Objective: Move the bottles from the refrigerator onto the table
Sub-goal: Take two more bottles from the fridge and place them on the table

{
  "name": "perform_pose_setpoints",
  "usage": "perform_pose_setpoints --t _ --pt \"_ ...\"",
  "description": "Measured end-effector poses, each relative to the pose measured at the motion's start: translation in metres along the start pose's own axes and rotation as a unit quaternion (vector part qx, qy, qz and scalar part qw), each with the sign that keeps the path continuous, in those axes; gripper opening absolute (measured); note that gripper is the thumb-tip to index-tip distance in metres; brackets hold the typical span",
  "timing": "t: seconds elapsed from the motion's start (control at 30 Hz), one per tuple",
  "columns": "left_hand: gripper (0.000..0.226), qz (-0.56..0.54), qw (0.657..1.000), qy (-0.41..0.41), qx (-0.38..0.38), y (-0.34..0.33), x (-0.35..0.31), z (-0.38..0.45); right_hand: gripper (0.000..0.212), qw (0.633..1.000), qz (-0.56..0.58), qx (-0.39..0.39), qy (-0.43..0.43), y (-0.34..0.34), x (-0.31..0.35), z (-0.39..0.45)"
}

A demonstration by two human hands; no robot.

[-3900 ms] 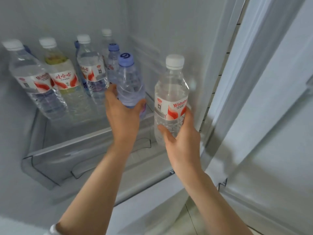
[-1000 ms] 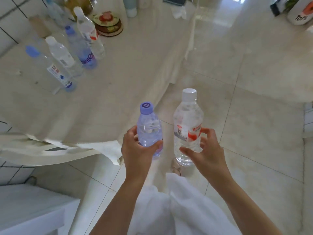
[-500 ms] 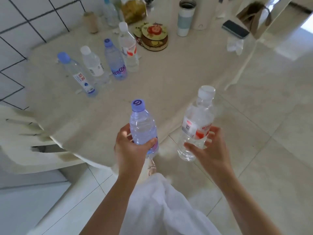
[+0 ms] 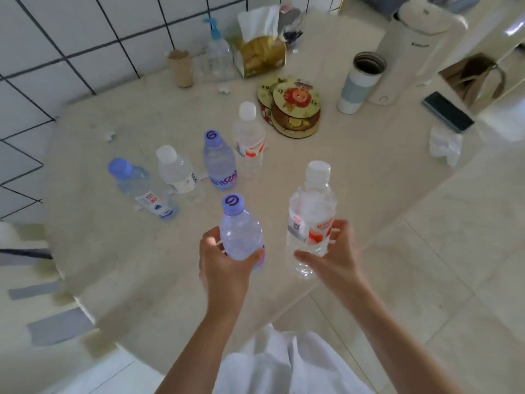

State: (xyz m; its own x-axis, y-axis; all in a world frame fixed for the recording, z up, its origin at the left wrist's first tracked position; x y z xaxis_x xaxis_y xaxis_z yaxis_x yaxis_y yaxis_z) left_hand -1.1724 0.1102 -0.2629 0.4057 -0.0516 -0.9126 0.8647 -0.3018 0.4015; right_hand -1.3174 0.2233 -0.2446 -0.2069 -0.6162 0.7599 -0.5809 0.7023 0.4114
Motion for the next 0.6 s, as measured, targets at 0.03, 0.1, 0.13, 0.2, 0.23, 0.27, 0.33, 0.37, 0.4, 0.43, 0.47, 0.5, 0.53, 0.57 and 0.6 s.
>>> perform_pose_setpoints --t 0.03,0.1,0.13,0.2,0.23,0.27,0.33,0.37,0.4,0.43,0.47,0.5,0.53,0.57,0.6 --pt "0.057 0.007 1.000 -0.005 -0.004 -0.005 0.000 0.012 0.061 1.000 -0.007 -0.001 0.006 -0.006 0.007 0.010" --pt "0.067 0.022 0.999 -0.016 -0.016 -0.014 0.000 0.030 0.060 1.000 -0.008 0.010 0.015 -0.017 0.019 0.028" --pt "0.069 0.028 0.999 -0.019 -0.023 -0.019 0.000 0.038 0.059 1.000 0.000 0.021 0.019 -0.022 0.024 0.036" --pt "0.068 0.036 0.998 -0.018 -0.038 -0.028 0.000 0.052 0.059 0.998 0.026 0.041 0.026 -0.033 0.031 0.054" --pt "0.067 0.041 0.998 -0.016 -0.047 -0.033 0.001 0.059 0.059 0.998 0.033 0.049 0.031 -0.039 0.035 0.063" --pt "0.066 0.042 0.998 -0.015 -0.054 -0.038 0.000 0.064 0.059 0.997 0.037 0.054 0.035 -0.044 0.039 0.072" --pt "0.066 0.040 0.996 -0.023 -0.076 -0.048 0.001 0.073 0.059 0.996 0.037 0.066 0.041 -0.052 0.044 0.090" --pt "0.067 0.037 0.995 -0.029 -0.090 -0.052 0.001 0.076 0.059 0.996 0.033 0.071 0.044 -0.055 0.046 0.099" --pt "0.067 0.036 0.994 -0.031 -0.102 -0.056 0.001 0.079 0.060 0.996 0.026 0.074 0.051 -0.058 0.048 0.107" --pt "0.065 0.038 0.992 -0.028 -0.114 -0.060 0.001 0.083 0.062 0.995 0.020 0.082 0.059 -0.060 0.049 0.116" --pt "0.063 0.040 0.992 -0.021 -0.122 -0.065 0.002 0.088 0.065 0.993 0.022 0.094 0.066 -0.062 0.050 0.125" --pt "0.061 0.043 0.991 -0.016 -0.124 -0.069 0.002 0.090 0.067 0.992 0.029 0.103 0.069 -0.064 0.049 0.132" --pt "0.060 0.043 0.990 -0.011 -0.137 -0.075 0.003 0.094 0.070 0.990 0.032 0.115 0.077 -0.066 0.050 0.142" --pt "0.060 0.040 0.988 -0.013 -0.150 -0.079 0.005 0.096 0.072 0.988 0.032 0.126 0.085 -0.067 0.050 0.148" --pt "0.060 0.038 0.987 -0.020 -0.155 -0.082 0.008 0.097 0.073 0.987 0.033 0.130 0.091 -0.068 0.048 0.151"
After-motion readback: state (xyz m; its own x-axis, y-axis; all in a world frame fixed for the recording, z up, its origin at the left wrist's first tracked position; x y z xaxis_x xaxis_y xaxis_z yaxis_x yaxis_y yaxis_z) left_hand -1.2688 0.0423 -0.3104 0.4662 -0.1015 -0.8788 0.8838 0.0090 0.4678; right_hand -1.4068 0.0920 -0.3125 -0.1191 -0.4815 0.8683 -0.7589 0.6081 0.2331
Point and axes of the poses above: each hand's wrist, its own z-axis towards the middle knuckle, its own y-axis out of the back of the hand, x = y × z, the point moved 1 cm from there along z, towards the middle knuckle, and after that the axes turned 13 degrees about -y, right-handed, at the moved point
